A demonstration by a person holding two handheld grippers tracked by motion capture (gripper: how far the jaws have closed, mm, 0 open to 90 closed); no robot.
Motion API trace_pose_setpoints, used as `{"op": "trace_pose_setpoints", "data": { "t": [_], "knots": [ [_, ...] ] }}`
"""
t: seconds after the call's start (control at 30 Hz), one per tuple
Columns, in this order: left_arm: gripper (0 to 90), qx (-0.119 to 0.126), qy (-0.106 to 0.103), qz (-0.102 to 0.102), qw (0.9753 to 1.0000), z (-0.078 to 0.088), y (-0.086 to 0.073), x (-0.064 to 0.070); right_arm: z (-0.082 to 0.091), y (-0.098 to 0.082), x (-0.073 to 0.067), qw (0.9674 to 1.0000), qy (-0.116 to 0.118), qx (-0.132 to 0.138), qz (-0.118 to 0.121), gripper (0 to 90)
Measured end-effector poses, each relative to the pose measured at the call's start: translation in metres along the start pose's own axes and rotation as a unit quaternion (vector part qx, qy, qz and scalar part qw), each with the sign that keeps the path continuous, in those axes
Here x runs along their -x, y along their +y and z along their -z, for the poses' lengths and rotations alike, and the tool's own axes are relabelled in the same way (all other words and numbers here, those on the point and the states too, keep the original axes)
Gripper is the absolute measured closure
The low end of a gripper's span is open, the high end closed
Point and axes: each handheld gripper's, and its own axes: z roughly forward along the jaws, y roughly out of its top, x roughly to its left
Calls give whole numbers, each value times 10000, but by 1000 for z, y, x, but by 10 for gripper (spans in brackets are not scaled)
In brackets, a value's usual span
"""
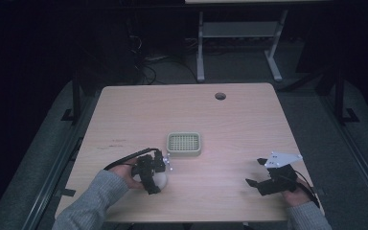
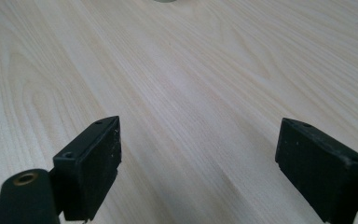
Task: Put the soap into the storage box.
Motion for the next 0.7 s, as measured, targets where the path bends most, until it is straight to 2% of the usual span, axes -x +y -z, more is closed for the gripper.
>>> {"op": "trace_pose_setpoints", "data": {
  "t": [0.37, 0.53, 0.7],
  "knots": [
    [235, 4, 9, -1, 10000, 0, 0, 0, 0, 0, 0, 10000, 3, -2, 5, 136],
    [237, 34, -88, 149, 9998, 0, -1, -1, 0, 0, 0, 10000, 1, -7, -6, 136],
    [238, 46, -81, 112, 9999, 1, -1, -1, 0, 0, 0, 10000, -6, -1, -9, 136]
  ]
}}
